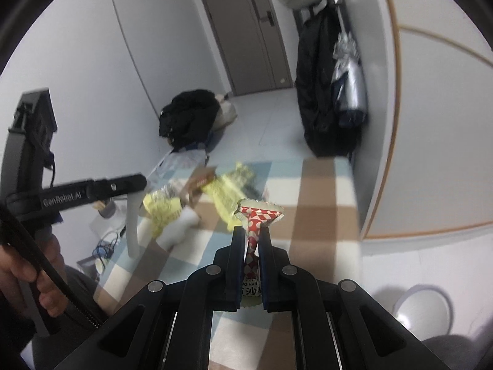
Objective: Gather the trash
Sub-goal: 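Carry the foam strip and red-and-white wrapper over the white bin with both tools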
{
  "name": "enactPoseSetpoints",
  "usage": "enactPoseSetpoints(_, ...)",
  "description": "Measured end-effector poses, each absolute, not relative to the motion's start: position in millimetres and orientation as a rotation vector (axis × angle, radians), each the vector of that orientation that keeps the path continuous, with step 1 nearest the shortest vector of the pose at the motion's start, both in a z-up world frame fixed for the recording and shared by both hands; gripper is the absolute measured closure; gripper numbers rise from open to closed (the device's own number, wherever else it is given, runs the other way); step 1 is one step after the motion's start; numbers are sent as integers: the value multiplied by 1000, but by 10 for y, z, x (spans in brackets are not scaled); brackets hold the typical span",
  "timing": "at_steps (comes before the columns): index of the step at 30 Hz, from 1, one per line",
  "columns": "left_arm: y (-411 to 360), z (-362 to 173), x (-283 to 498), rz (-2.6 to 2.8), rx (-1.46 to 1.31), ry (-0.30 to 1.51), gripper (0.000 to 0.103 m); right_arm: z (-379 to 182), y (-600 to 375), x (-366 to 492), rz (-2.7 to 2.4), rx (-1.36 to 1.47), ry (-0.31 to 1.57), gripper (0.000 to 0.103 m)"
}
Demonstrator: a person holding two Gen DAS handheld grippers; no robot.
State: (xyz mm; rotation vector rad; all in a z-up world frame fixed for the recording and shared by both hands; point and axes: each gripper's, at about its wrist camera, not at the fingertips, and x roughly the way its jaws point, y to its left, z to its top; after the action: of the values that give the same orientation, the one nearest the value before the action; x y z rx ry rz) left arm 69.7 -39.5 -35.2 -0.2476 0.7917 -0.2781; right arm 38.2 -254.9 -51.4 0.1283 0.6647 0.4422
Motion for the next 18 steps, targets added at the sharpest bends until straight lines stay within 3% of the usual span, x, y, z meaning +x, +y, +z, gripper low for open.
enactPoseSetpoints(18,-1686,245,971,-540,-192,702,98,240,-3915,171,261,140,502,95)
